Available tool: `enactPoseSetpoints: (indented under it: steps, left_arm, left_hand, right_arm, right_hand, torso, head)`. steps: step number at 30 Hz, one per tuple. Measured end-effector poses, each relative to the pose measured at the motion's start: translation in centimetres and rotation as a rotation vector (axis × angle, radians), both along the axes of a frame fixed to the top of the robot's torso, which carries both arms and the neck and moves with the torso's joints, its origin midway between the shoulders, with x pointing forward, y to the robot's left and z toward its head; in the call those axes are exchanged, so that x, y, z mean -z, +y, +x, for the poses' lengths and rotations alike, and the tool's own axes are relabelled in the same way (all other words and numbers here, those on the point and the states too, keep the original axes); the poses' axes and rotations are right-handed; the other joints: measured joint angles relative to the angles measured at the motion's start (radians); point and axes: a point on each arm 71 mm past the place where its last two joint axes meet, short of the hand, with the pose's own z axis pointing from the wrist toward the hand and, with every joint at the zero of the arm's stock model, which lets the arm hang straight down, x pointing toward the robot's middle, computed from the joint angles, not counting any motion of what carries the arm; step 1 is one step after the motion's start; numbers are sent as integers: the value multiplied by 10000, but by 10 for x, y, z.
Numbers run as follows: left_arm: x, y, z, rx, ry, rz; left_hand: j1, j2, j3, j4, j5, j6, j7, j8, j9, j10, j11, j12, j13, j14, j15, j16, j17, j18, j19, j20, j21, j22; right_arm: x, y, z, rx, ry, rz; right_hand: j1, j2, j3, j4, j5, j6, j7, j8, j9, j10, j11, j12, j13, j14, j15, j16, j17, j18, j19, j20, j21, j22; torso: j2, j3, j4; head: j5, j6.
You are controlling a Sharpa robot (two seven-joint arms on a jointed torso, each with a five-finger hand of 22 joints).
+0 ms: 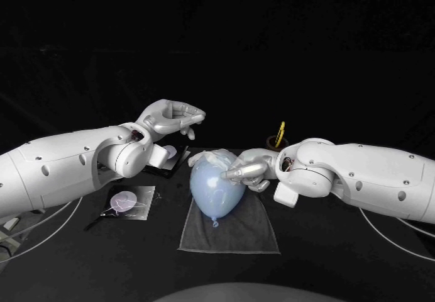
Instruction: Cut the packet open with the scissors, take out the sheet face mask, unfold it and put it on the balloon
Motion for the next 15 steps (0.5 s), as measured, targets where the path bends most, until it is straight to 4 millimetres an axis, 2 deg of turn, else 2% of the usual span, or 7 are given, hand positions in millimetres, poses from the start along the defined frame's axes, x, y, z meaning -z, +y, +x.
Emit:
enactPoseSetpoints:
  steps: [6, 8, 10, 11, 12, 13, 15]
  left_arm:
    - [0, -1, 0, 50, 7, -16]
    - [0, -1, 0, 46, 9, -14]
    - [0, -1, 0, 47, 10, -11]
    - [0, -1, 0, 52, 10, -11]
    - [0, -1, 0, 58, 10, -10]
    - [0, -1, 0, 67, 9, -11]
    - [0, -2, 0, 90, 1, -11]
  left_hand:
    - [0, 0, 4, -4, 0, 0, -1, 0, 0, 0, 0, 0, 0, 0, 0, 0, -2, -3, 0, 0, 0, -1]
    - [0, 0, 28, -29, 0, 1, -1, 0, 0, 0, 0, 0, 0, 0, 0, 0, 0, -5, 0, 0, -1, 0]
    - [0, 0, 28, -29, 0, 1, -1, 0, 0, 0, 0, 0, 0, -1, 0, 0, 0, -7, 0, 0, -1, 8]
    - [0, 0, 28, -29, 0, 1, -1, 0, 0, 0, 0, 0, 0, 0, 1, 0, -2, -8, 0, 0, -1, 9]
    - [0, 0, 28, -29, 0, 1, -1, 0, 0, 0, 0, 0, 0, 0, 1, 0, -41, -10, 0, 0, -1, 9]
    - [0, 0, 28, -29, 0, 1, -1, 0, 0, 0, 0, 0, -4, -46, -2, -27, -204, -10, 0, 0, -1, 9]
    - [0, 0, 49, -12, 0, 1, -1, 0, 0, 0, 0, 0, -20, -388, 17, -193, -671, -13, -52, 52, -1, 9]
  right_arm:
    - [-2, -25, -8, 246, 39, 153]
    - [-5, -33, -12, 332, -49, 321]
    - [-8, -41, -14, 479, -266, 550]
    - [-10, -44, -15, 564, -416, 662]
    - [-11, -48, -15, 665, -597, 772]
    - [-13, -51, -15, 770, -807, 875]
    - [-17, -60, -13, 1037, -1437, 1083]
  right_hand:
    - [-123, -36, 129, -129, -23, 39, -32, 4, 0, 4, -2, -1, -3, 2, -1, 0, 0, 0, -1, 1, -93, 3]
    - [-274, 15, 268, -296, -547, 217, -34, -393, 63, 7, -3, -12, -4, 3, -1, -1, -2, -1, -2, 1, -540, 4]
    - [-372, -83, 384, -594, -1165, 529, -77, -1102, 51, 15, 3, -18, -6, 3, -1, -2, -6, -1, -2, 1, -886, 4]
    - [-359, -114, 318, -661, -1635, 529, -231, -2114, -52, 51, 61, -28, -9, 40, 37, -5, -7, 17, -19, 30, -1346, 4]
    - [-244, -229, 269, -710, -1992, -283, -211, -3709, -534, 33, 205, -180, -9, 88, 102, -6, -8, 114, -27, 126, -1884, 4]
    - [-110, -362, 236, -743, -2135, -924, -100, -4961, -988, 19, 382, -288, -9, 72, 270, -7, -8, 209, -18, 250, -2170, 3]
    - [392, -861, 523, -1191, -2316, -1652, 120, -6512, -1796, -2, 685, -673, -9, 55, 527, -8, -8, 256, -12, 460, -2651, 3]
  torso:
    - [1, -9, -1]
    - [4, -12, -1]
    - [4, -12, 0]
    - [4, -12, 1]
    - [2, -12, 3]
    - [1, -12, 4]
    - [0, -12, 4]
  head:
    - [-61, 100]
    - [-69, 128]
    - [-71, 146]
    - [-71, 156]
    - [-76, 169]
    - [-83, 175]
    - [-104, 185]
